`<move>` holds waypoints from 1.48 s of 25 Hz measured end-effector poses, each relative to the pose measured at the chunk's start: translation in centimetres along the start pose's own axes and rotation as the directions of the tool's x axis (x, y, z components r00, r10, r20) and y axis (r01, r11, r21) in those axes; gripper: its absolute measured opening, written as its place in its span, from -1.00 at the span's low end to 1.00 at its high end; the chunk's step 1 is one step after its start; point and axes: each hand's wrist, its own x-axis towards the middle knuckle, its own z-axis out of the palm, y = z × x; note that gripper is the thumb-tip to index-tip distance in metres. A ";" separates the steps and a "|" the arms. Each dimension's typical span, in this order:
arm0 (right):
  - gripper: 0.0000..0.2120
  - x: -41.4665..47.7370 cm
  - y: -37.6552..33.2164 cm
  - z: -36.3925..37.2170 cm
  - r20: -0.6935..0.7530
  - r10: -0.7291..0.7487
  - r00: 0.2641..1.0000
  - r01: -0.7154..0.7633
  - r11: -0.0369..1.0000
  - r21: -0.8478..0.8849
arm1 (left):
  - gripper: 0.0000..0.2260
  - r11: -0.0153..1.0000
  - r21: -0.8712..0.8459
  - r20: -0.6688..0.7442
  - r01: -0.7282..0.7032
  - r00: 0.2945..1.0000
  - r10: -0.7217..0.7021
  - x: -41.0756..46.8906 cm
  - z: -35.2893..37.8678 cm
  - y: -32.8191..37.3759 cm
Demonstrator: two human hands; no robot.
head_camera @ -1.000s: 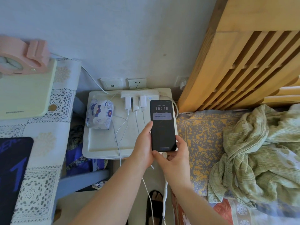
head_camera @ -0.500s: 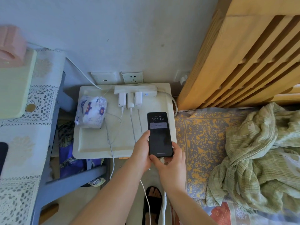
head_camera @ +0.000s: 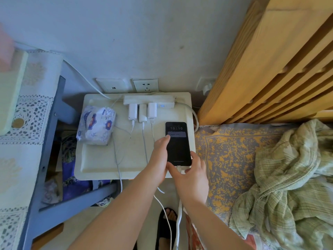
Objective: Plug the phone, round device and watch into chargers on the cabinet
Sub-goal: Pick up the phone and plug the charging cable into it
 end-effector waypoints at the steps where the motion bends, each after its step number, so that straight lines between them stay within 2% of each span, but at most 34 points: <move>1: -0.21 0.4 0.0 0.2 -0.007 -0.009 1.000 0.009 1.000 -0.019 | -0.56 0.999 0.018 0.001 -0.034 0.999 0.034 0.0 -0.1 0.2; 3: -0.23 1.2 0.1 0.5 -0.012 -0.013 1.000 0.012 0.998 -0.063 | -0.67 0.994 0.051 0.048 -0.095 0.995 0.092 0.0 -0.4 0.4; 6: -0.27 1.9 0.7 1.1 -0.005 -0.032 0.999 0.031 0.989 -0.145 | -0.59 0.987 0.082 0.097 -0.139 0.987 0.131 -0.3 -0.5 0.3; 9: -0.29 2.2 1.7 1.6 -0.026 -0.069 0.997 0.061 0.970 -0.233 | -0.52 0.980 0.154 0.071 -0.126 0.991 0.116 -0.2 -0.3 0.0; 12: -0.28 2.0 2.2 2.0 -0.053 -0.102 0.993 0.082 0.954 -0.288 | -0.53 0.968 0.203 0.079 -0.144 0.988 0.131 -0.2 -0.5 -0.6; 17: -0.28 1.4 2.1 2.8 -0.124 -0.104 0.987 0.060 0.946 -0.319 | -0.52 0.960 0.230 0.104 -0.157 0.985 0.136 -0.6 -0.4 -0.7; 26: -0.35 1.3 1.8 2.7 -0.056 -0.064 0.996 0.042 0.944 -0.327 | -0.51 0.936 0.275 0.150 -0.221 0.971 0.185 -1.3 -1.2 -1.6; 30: -0.35 0.8 1.3 2.3 -0.046 -0.059 0.997 0.039 0.936 -0.349 | -0.36 0.949 0.257 0.180 -0.184 0.974 0.140 -2.8 -1.8 -2.0; 32: -0.36 0.3 0.6 2.4 -0.115 -0.125 0.985 0.084 0.947 -0.310 | -0.48 0.954 0.175 0.138 -0.242 0.966 0.220 -4.2 -2.6 -1.8; 34: -0.43 -0.3 -0.5 2.7 -0.131 -0.248 0.960 0.219 0.955 -0.198 | -0.55 0.935 0.115 0.011 -0.335 0.942 0.336 -5.6 -3.9 -1.0; 36: -0.53 -0.8 -2.1 3.2 -0.005 -0.379 0.925 0.378 0.924 -0.068 | -0.61 0.916 0.103 -0.140 -0.388 0.906 0.400 -5.7 -6.2 -0.5; 37: -0.57 -1.0 -2.8 3.6 0.086 -0.408 0.909 0.411 0.911 -0.019 | -0.63 0.917 0.104 -0.192 -0.384 0.897 0.397 -5.4 -7.4 -0.4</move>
